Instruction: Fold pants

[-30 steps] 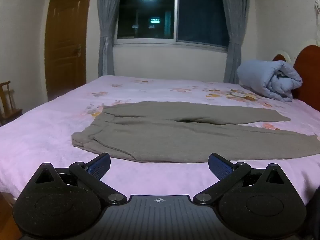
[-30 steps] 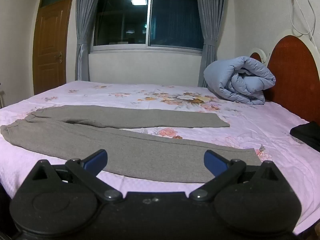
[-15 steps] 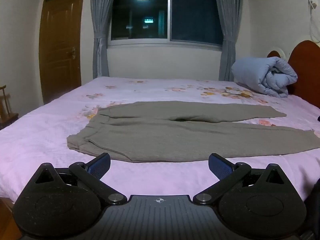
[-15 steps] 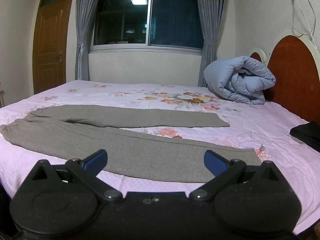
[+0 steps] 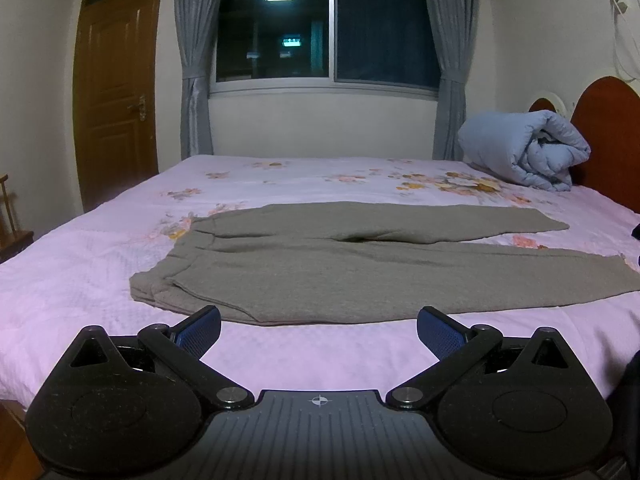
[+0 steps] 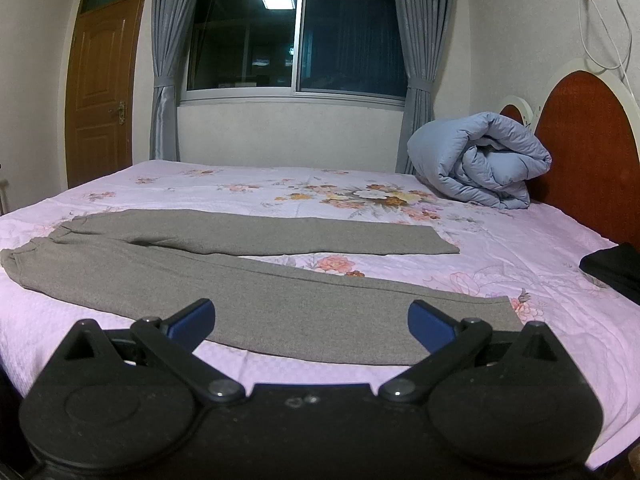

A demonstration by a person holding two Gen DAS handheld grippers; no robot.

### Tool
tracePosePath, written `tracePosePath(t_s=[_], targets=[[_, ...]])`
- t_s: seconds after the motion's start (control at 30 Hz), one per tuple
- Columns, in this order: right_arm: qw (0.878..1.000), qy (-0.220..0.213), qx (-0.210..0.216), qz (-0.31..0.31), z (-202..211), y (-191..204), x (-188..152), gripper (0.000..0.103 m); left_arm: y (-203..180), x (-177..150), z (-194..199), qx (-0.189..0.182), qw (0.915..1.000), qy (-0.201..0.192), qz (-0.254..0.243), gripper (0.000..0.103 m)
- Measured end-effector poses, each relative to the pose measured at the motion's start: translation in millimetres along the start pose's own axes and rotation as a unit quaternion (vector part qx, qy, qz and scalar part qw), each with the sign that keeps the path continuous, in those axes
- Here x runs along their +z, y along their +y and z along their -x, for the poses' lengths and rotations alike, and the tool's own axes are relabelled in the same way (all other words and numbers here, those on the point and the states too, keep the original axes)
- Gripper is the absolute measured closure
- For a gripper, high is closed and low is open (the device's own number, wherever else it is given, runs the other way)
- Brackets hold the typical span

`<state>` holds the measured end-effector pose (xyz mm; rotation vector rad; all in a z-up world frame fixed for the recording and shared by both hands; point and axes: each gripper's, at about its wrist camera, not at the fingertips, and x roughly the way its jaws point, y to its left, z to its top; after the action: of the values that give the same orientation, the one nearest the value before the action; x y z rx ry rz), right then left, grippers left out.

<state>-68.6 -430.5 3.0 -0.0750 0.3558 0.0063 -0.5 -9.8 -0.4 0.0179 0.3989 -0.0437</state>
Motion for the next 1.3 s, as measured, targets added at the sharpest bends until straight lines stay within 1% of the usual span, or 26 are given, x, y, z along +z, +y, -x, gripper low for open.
tracePosePath(t_s=[0.33,1.3], targets=[[1.0,0.0,0.0,0.0,-0.3,0.4,-0.4,0.006,0.5,0.0,-0.7,-0.006,1.0,0.0,-0.004,0.0],[1.0,0.001,0.0,0.001,-0.6,0.2,-0.3,0.006,-0.9,0.4,0.1,-0.005,1.0,0.0,-0.005,0.0]])
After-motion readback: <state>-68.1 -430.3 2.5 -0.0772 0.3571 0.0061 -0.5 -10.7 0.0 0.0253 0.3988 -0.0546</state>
